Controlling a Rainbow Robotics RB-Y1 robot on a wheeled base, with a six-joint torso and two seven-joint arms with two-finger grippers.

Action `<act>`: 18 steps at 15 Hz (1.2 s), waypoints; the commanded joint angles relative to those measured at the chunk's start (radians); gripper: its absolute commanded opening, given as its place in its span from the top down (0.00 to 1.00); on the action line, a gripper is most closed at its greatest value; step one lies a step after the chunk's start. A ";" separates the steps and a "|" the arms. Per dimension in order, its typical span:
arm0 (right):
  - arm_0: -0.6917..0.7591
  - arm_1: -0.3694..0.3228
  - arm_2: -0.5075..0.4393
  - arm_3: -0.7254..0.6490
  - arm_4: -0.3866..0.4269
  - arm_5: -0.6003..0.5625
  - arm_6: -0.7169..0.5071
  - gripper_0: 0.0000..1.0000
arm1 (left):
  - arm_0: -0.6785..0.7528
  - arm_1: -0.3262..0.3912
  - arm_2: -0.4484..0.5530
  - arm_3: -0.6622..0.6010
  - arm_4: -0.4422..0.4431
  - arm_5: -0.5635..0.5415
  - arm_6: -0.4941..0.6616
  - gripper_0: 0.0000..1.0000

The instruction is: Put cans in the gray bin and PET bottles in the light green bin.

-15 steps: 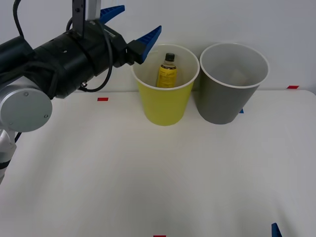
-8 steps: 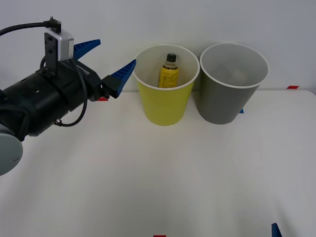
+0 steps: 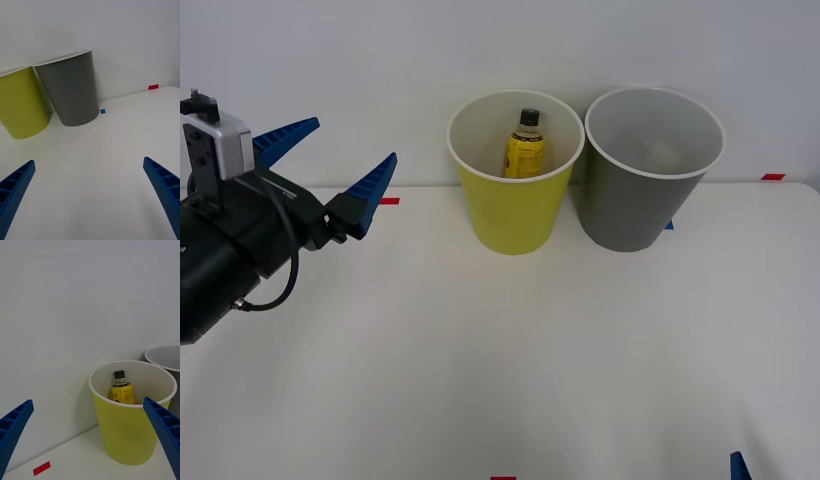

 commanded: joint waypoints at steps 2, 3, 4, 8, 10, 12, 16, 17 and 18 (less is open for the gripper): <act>0.000 0.000 0.000 0.000 0.000 0.000 0.000 0.00 | 0.166 -0.009 -0.058 -0.001 -0.056 -0.193 -0.010 0.00; 0.000 0.000 0.000 0.000 0.000 0.000 0.000 0.00 | 0.210 -0.011 -0.060 -0.012 -0.059 -0.212 -0.016 0.00; 0.000 0.000 0.000 0.000 0.000 0.000 0.000 0.00 | 0.242 -0.013 -0.063 -0.017 -0.061 -0.238 -0.021 0.00; 0.000 0.000 0.000 0.000 0.000 0.000 0.000 0.00 | 0.356 -0.002 -0.111 -0.017 -0.140 -0.362 -0.054 0.00; 0.000 0.000 0.000 0.000 0.000 0.000 0.000 0.00 | 0.409 0.001 -0.135 -0.015 -0.243 -0.440 -0.047 0.00; 0.000 0.000 0.000 0.000 0.000 0.000 0.000 0.00 | 0.474 0.001 -0.153 -0.015 -0.289 -0.503 -0.036 0.00; 0.000 0.000 0.000 0.000 0.000 0.000 0.000 0.00 | 0.583 0.000 -0.190 0.034 -0.400 -0.644 0.065 0.00; 0.000 0.000 0.000 0.000 0.000 0.000 0.000 0.00 | 0.600 -0.002 -0.198 0.049 -0.421 -0.660 0.097 0.00; 0.000 0.000 0.000 0.000 0.000 0.000 0.000 0.00 | 0.626 -0.009 -0.198 0.059 -0.444 -0.661 0.139 0.00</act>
